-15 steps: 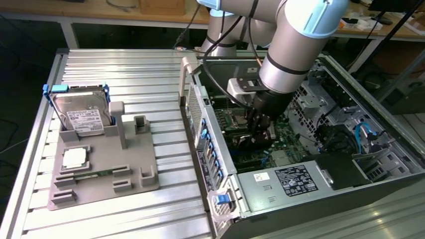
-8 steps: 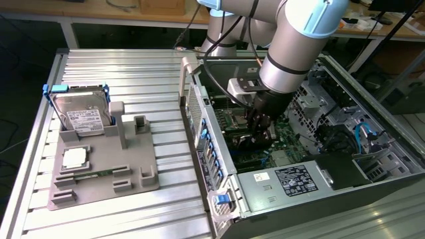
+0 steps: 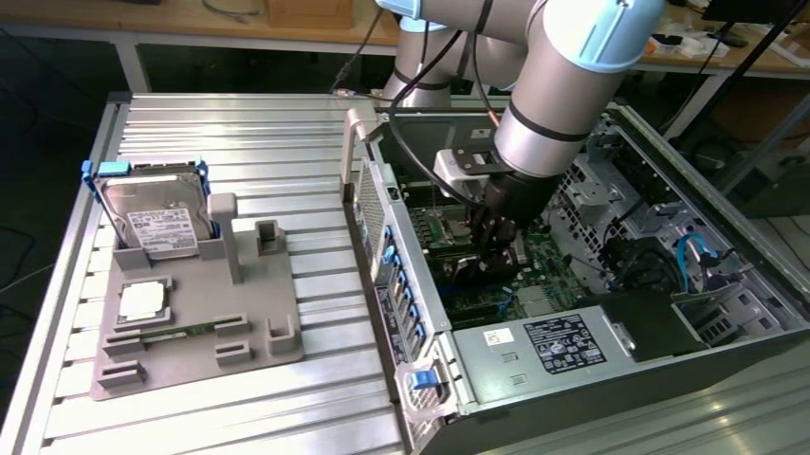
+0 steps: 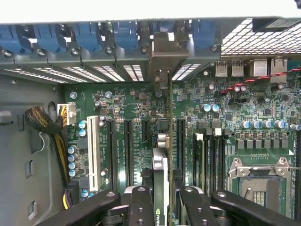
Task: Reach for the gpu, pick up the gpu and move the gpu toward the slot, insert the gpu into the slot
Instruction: 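Insert the gpu into the slot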
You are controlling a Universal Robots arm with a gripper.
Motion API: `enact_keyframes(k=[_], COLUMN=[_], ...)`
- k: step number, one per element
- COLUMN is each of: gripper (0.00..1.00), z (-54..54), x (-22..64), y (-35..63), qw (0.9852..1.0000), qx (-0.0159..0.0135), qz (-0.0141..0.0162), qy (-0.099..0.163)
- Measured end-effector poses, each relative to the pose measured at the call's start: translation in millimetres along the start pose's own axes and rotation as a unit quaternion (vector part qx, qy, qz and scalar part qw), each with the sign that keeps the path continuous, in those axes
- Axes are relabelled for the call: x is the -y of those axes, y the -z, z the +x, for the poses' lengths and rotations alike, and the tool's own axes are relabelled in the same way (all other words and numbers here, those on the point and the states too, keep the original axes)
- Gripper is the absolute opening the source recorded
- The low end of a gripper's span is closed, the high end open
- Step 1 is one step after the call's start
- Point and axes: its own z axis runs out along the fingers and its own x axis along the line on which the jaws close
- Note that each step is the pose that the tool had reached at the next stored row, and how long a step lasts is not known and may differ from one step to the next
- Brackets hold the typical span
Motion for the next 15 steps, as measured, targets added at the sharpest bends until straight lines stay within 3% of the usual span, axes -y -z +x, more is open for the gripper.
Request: enact_keyframes(k=[15], gripper=[0.27], z=[-0.3], x=[0.1], y=[0.0], qw=[0.9999], qx=[0.0], qz=[0.0003], qy=[0.016])
